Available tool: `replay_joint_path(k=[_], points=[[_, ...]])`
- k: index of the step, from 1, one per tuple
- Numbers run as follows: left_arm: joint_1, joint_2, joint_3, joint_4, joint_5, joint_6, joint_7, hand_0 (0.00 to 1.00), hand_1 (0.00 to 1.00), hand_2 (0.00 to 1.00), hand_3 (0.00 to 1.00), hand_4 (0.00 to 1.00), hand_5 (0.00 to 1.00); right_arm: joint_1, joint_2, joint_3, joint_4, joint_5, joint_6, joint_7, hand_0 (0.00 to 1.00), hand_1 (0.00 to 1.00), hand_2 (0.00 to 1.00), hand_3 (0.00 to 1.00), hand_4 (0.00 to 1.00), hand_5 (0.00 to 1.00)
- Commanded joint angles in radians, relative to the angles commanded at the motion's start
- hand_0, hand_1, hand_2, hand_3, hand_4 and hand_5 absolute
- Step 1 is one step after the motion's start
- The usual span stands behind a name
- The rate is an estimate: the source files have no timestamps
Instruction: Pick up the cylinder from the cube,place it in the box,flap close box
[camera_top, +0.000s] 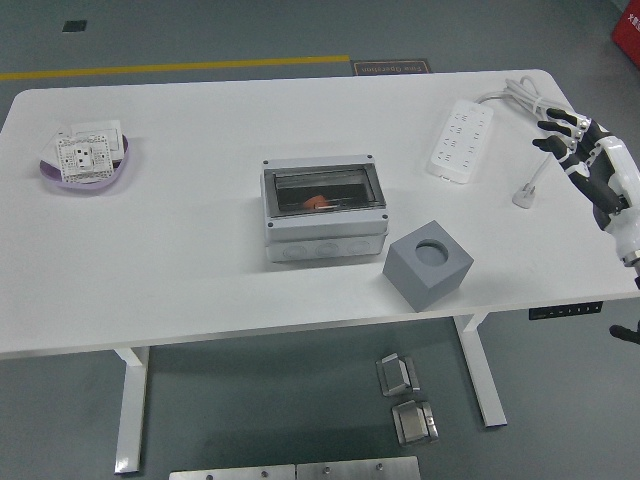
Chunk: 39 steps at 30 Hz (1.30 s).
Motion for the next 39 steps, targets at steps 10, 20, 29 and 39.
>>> replay_joint_path(k=[10,20,29,39], points=[[0.001,-0.005,-0.005,0.000,0.003,0.001,0.003,0.662,0.662,0.568,0.604,0.627,0.269,0.002,-0.002,-0.009,0.002,0.007,0.003,0.005,0.764,0.698,0.776,0.802,0.827,0.633],[0.003,-0.010,-0.048,0.000,0.046,-0.001,0.016,0.662,0.662,0.568,0.603,0.626,0.268,0.017,0.002,-0.025,-0.004,0.000,-0.008,0.002,0.768,0.699,0.776,0.800,0.826,0.633],[0.001,-0.010,-0.043,0.000,0.038,0.001,0.012,0.661,0.662,0.568,0.603,0.626,0.267,0.024,0.001,-0.044,-0.003,0.026,-0.005,0.007,0.765,0.697,0.775,0.800,0.818,0.626],[0.004,-0.013,-0.080,0.000,0.073,-0.001,0.025,0.661,0.662,0.567,0.603,0.625,0.264,0.037,-0.005,-0.067,0.033,0.082,0.003,0.014,0.761,0.696,0.774,0.797,0.812,0.619]])
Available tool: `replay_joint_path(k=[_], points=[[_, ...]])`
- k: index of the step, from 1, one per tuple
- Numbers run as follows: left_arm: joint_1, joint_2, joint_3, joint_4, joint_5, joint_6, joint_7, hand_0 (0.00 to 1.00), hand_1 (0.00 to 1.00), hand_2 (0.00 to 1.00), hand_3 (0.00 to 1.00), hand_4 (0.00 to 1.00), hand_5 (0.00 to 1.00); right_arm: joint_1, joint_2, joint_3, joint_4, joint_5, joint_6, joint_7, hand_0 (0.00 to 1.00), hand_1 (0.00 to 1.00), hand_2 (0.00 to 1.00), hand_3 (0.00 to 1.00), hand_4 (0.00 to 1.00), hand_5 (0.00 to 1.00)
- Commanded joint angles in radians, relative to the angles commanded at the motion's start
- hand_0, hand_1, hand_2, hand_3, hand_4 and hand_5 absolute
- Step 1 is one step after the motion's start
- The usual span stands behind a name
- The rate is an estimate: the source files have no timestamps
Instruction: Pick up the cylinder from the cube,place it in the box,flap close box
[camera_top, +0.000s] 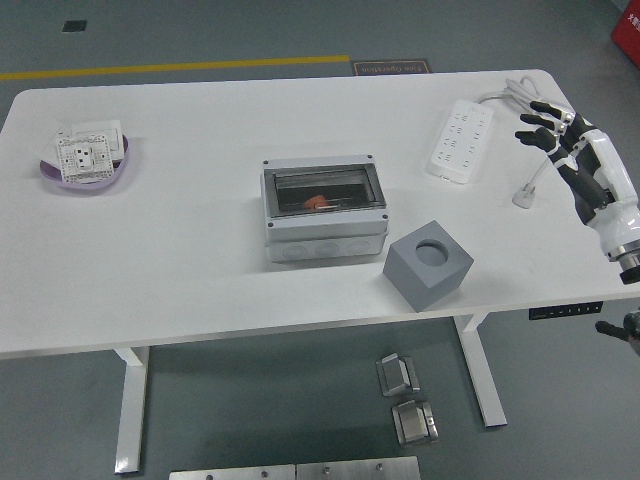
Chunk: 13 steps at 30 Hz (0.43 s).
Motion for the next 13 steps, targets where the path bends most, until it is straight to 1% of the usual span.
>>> replay_joint_path(k=[4,9,13], points=[[-0.001,-0.001,0.008,0.000,-0.007,0.000,-0.002,0.661,0.662,0.567,0.603,0.625,0.264,-0.003,0.000,0.007,0.007,-0.021,-0.005,-0.003,0.761,0.696,0.774,0.797,0.812,0.619],[-0.005,0.001,0.043,0.000,-0.045,0.003,-0.013,0.661,0.662,0.567,0.602,0.624,0.265,-0.007,-0.002,0.019,0.010,-0.049,-0.016,-0.006,0.761,0.695,0.772,0.795,0.808,0.610],[-0.007,0.004,0.050,0.000,-0.052,0.003,-0.016,0.662,0.662,0.566,0.602,0.623,0.263,-0.007,-0.003,0.026,0.013,-0.060,-0.021,-0.007,0.762,0.695,0.771,0.795,0.807,0.609]])
